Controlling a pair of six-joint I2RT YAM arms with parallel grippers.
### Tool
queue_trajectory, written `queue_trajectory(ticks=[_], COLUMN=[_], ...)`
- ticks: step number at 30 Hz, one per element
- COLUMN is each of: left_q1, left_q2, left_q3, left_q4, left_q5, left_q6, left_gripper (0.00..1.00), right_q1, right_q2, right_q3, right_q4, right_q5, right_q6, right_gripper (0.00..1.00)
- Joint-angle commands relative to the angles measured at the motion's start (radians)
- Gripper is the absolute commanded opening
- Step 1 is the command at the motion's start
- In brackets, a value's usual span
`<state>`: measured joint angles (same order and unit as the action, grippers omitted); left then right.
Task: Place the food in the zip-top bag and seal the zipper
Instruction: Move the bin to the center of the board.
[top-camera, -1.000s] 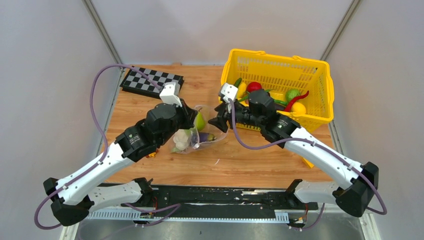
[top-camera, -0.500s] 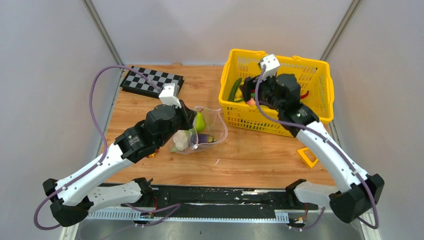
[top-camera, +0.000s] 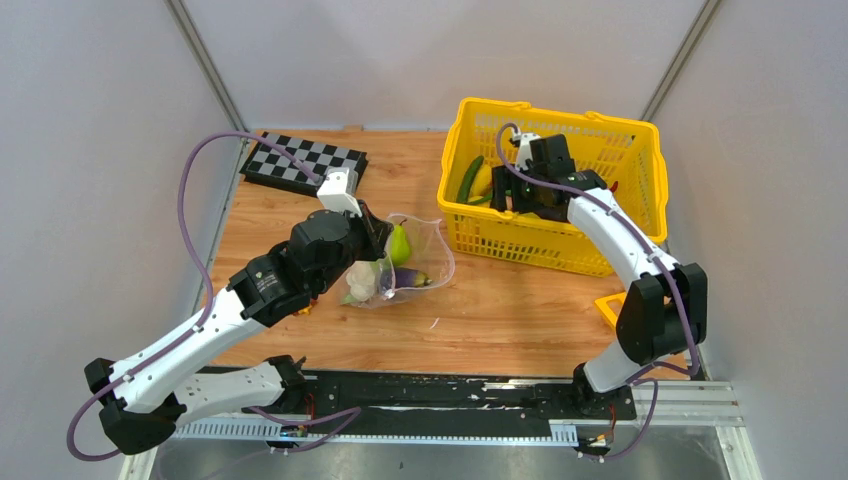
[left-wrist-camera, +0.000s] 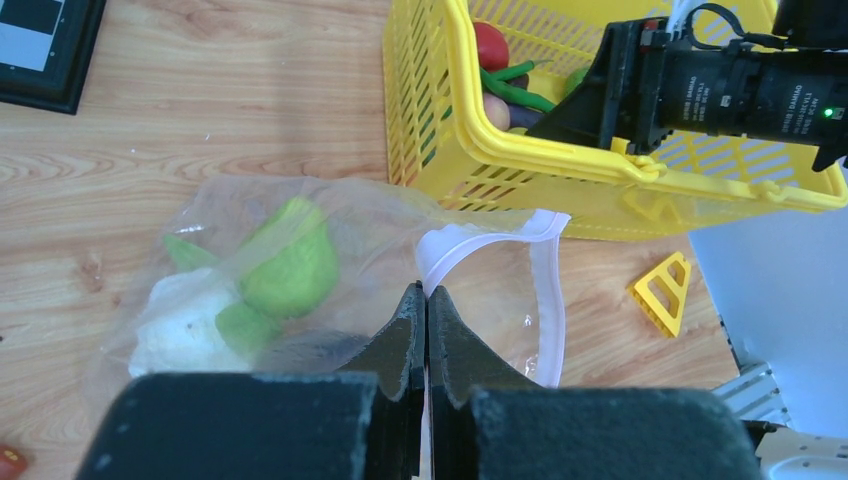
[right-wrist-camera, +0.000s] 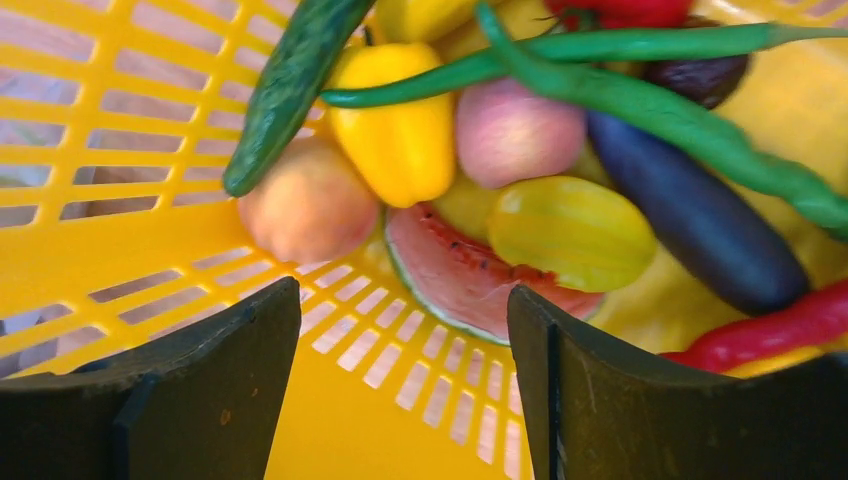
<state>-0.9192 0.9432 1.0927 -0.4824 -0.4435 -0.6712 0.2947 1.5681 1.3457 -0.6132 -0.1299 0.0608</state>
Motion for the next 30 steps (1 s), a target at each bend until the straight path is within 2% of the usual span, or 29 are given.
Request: queue_trajectory(ticks=[1, 5, 9, 14, 21, 24, 30], left_q1=[0.007, 0.006, 0.006, 0.006, 0.007, 0.007, 0.007], left_q2=[-0.011, -0.021, -0.042, -0.072, -0.092, -0.090, -0.076], left_q3=[0.010, 0.013, 0.011, 0.004, -0.003, 0.003, 0.012], left_q4=[0.011, 0.003, -0.006, -0.022, -0.029, -0.041, -0.040], left_q5=[-0.012, -0.018, -0.016, -0.013, -0.016, -0.023, -0.033], left_q6=[0.014, 0.017, 0.013, 0.003, -0.005, 0.001, 0.013], left_gripper=[0.00, 0.00, 0.00, 0.00, 0.00, 0.00, 0.00], right_q1=[0.086, 0.196, 0.250, 0.256, 0.239, 0.222, 0.124], right_q2=[0.005, 0.059, 0.167, 0.322, 0.491, 0.479, 0.284], right_q3=[0.073, 0.141, 0.290, 0.506, 0.728, 0.688, 0.397], right_q4=[-0.042, -0.020, 0.008, 0.007, -0.039, -0.078, -0.004], right_q5=[-0.150, -0.162, -0.162, -0.217, -0.133, -0.138, -0.123], right_q6=[-0.028, -0.017, 0.031, 0.056, 0.028, -0.023, -0.053], right_gripper=[0.75, 0.75, 0.75, 0.75, 0.78, 0.78, 0.78])
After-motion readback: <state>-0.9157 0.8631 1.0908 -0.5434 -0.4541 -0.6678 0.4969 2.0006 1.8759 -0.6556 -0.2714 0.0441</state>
